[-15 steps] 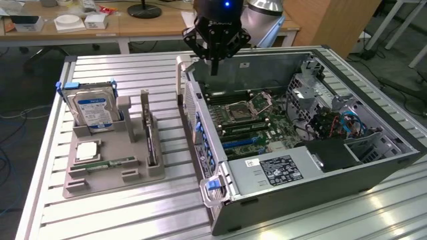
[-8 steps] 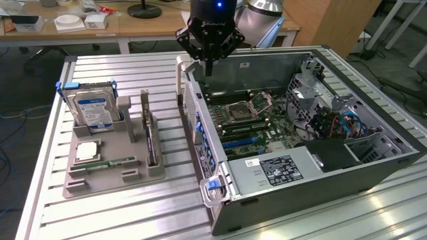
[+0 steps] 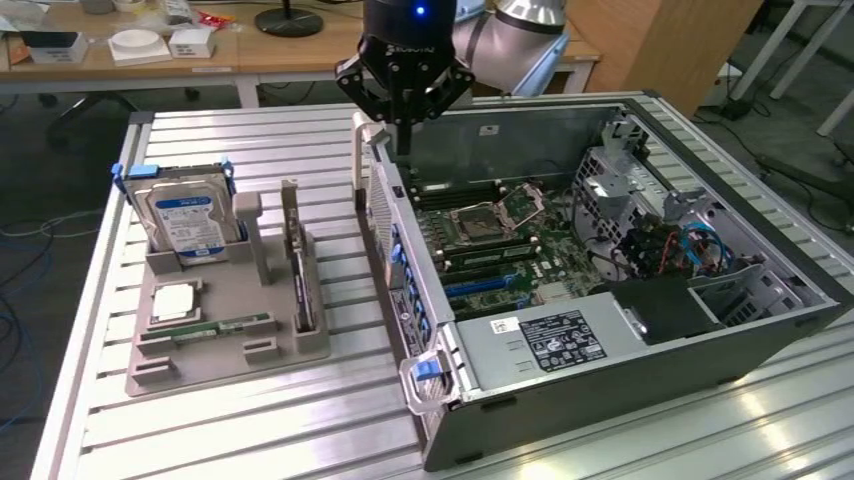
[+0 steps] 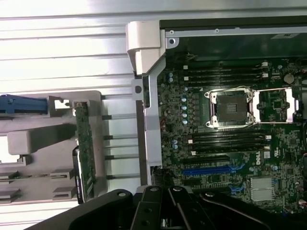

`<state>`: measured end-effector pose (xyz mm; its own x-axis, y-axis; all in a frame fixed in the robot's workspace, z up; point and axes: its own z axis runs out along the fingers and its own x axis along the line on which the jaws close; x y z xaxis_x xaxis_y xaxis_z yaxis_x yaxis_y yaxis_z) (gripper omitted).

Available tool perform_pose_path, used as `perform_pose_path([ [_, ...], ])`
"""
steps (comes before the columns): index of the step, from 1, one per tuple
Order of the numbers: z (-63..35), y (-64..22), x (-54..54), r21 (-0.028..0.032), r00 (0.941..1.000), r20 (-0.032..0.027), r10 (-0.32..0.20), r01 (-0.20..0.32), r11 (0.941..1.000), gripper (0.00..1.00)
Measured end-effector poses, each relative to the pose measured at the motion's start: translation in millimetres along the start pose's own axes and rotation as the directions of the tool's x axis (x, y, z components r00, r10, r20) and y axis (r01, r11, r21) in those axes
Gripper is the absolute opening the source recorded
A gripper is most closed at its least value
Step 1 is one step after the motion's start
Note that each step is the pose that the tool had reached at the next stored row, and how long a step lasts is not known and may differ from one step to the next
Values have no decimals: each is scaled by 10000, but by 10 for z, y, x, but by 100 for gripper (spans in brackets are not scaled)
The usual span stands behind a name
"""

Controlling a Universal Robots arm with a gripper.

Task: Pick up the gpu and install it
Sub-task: 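Reach for the gpu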

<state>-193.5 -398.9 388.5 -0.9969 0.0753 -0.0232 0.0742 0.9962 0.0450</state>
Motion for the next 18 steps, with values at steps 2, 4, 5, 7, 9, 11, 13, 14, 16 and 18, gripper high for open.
perform_pose_path([
  [2,2,-2,30,0,10000,-1,1,-1,10000,10],
  [4,4,-4,60,0,10000,-1,1,-1,10000,10],
  [5,5,-6,74,0,10000,-2,0,0,10000,10],
  [7,7,-8,105,0,10000,-2,0,0,10000,10],
  [9,9,-11,136,0,10000,-3,-1,1,10000,10],
  [11,11,-13,166,-1,10000,-3,0,0,10000,10],
  [13,14,-15,195,0,10000,-4,0,0,10000,10],
  [14,15,-17,211,0,10000,-5,0,0,10000,10],
  [16,17,-19,242,1,10000,-7,0,0,10000,10],
  [18,21,-21,272,1,10000,-8,0,0,10000,10],
])
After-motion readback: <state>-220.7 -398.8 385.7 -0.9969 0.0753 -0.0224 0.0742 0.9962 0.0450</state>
